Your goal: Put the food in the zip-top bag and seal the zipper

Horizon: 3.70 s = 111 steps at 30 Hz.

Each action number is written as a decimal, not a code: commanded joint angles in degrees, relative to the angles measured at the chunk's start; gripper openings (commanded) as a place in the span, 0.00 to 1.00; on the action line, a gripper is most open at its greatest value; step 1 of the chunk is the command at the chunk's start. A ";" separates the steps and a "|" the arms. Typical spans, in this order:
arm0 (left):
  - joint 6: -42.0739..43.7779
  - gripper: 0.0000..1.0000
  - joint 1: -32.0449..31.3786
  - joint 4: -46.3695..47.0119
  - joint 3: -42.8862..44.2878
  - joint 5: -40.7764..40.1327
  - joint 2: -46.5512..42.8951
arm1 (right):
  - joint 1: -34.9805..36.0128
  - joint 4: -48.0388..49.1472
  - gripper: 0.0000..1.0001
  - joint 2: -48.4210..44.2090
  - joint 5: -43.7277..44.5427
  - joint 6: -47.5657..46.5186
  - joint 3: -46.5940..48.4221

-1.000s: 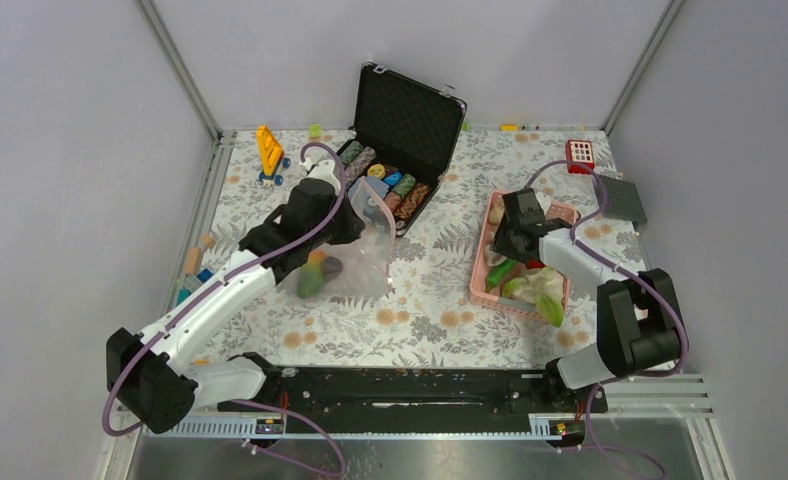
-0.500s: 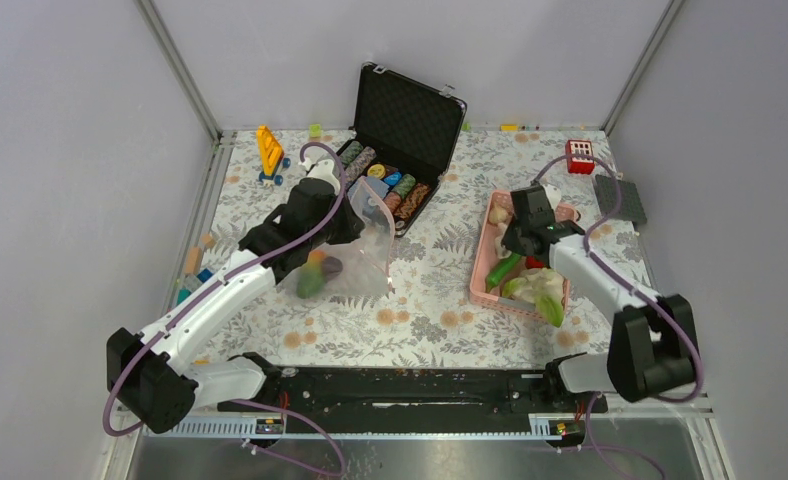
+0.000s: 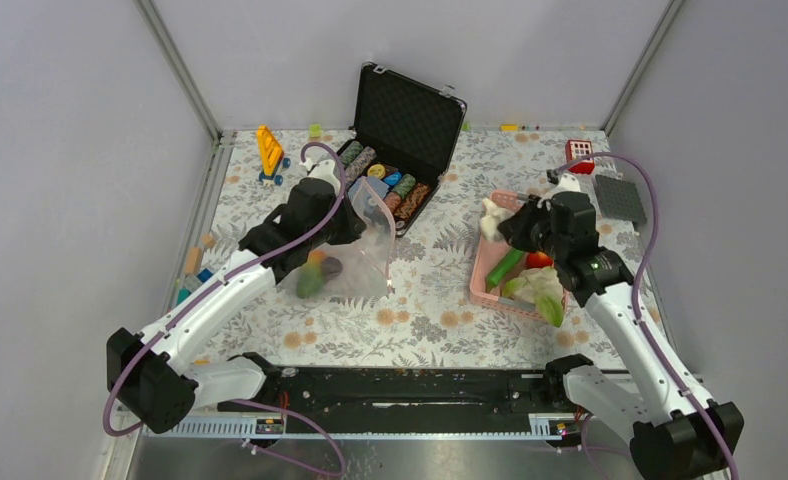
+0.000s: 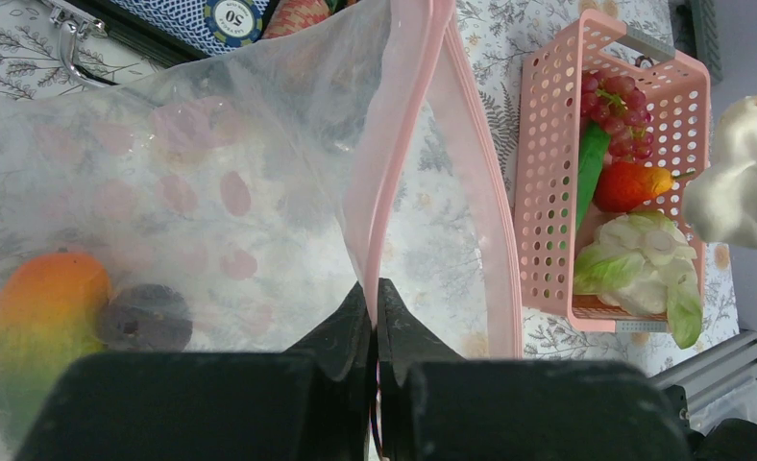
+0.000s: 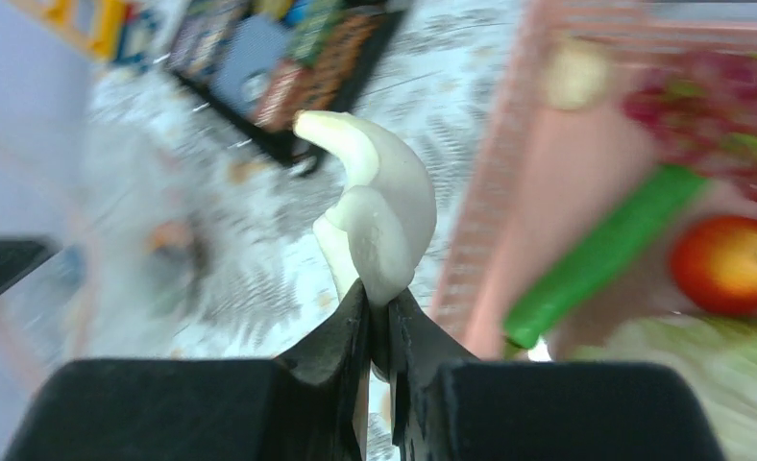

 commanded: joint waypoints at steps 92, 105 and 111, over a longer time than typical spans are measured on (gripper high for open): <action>-0.51 0.00 2.81 10.20 -1.02 2.89 -0.58 | 1.33 -12.03 0.98 17.88 7.20 15.26 5.57; -0.28 0.00 3.55 10.38 -1.59 5.74 -0.60 | 0.65 -6.34 0.85 23.76 1.79 19.73 0.37; -0.28 0.00 3.64 10.22 -1.48 6.18 -0.32 | 0.20 -3.66 0.78 26.25 3.81 22.40 -2.04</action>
